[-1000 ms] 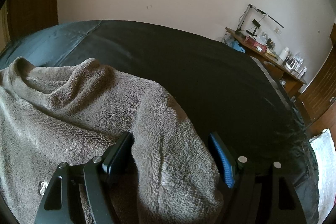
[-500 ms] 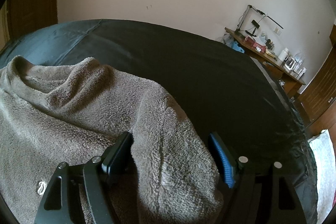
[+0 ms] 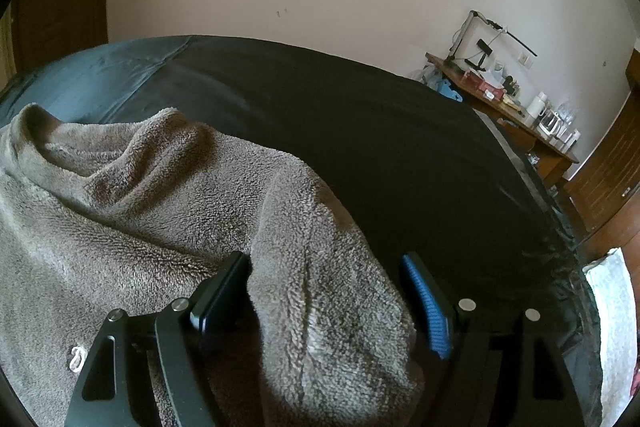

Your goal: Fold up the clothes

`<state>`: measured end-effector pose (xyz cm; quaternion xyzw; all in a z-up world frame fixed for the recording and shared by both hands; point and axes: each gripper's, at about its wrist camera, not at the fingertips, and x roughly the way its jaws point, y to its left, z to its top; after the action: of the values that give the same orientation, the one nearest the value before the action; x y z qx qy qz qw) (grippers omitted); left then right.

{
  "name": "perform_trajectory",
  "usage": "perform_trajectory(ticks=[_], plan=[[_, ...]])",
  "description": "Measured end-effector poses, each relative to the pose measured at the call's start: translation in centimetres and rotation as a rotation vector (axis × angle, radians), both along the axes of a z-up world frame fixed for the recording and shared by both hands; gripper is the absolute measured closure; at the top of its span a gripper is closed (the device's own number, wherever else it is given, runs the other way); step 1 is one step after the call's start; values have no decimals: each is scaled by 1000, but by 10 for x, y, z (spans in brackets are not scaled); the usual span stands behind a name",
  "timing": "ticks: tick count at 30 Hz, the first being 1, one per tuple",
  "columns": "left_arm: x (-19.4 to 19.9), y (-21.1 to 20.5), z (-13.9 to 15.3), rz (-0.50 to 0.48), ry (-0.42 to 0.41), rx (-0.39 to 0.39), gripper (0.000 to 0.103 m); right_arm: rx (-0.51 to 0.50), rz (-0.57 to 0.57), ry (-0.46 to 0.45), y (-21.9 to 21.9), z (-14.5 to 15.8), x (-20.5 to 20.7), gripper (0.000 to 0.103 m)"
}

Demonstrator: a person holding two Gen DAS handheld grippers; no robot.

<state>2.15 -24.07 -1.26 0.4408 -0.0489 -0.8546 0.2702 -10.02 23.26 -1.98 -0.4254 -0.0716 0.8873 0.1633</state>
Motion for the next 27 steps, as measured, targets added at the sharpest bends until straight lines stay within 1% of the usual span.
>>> perform_trajectory(ticks=[3, 6, 10, 11, 15, 18, 20, 23, 24, 27], plan=[[8, 2, 13, 35, 49, 41, 23, 0, 1, 0, 0, -1, 1, 24], [19, 22, 31, 16, 122, 37, 23, 0, 1, 0, 0, -1, 2, 24], [23, 56, 53, -52, 204, 15, 23, -1, 2, 0, 1, -1, 3, 24], [21, 65, 55, -90, 203, 24, 22, -1, 2, 0, 0, -1, 3, 24], [16, 122, 47, -301, 143, 102, 22, -3, 2, 1, 0, -1, 4, 24], [6, 172, 29, -435, 76, 162, 22, -5, 1, 1, 0, -1, 4, 24], [-2, 208, 18, -498, 34, 189, 22, -7, 2, 1, 1, -1, 4, 24], [-16, 244, 3, -574, -18, 227, 22, -14, 2, 0, 3, -1, 4, 24], [-21, 254, -3, -597, -36, 237, 22, -18, 2, 0, 4, -1, 4, 24], [-36, 266, -21, -630, -77, 243, 22, -32, 1, 0, 5, -2, 4, 24]])
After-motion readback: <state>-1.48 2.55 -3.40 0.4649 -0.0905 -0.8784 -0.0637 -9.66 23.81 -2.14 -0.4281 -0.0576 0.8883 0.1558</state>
